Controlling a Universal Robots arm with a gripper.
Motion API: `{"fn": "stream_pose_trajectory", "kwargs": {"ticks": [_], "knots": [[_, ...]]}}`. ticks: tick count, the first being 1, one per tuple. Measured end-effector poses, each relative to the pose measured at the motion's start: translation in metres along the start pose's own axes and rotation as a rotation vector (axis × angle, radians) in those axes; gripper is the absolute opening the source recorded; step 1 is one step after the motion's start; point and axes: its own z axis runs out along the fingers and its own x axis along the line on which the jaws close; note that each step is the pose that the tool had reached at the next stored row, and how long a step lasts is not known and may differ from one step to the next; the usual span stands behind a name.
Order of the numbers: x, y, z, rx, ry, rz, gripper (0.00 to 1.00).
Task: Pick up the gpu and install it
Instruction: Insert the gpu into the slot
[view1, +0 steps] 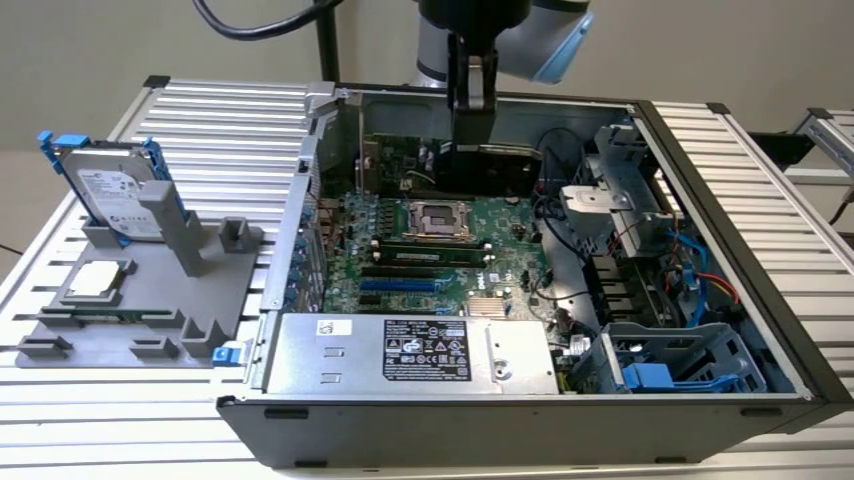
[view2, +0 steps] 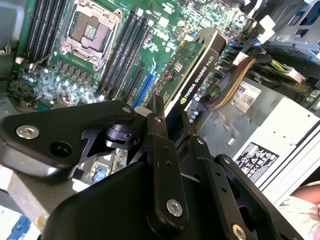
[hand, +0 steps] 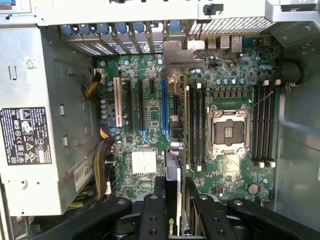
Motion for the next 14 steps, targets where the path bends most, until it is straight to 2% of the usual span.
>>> {"fn": "stream_pose_trajectory", "kwargs": {"ticks": [14], "knots": [[0.0, 0.0002, 0.0026, 0.0, -0.0001, 0.0, 0.0]]}}
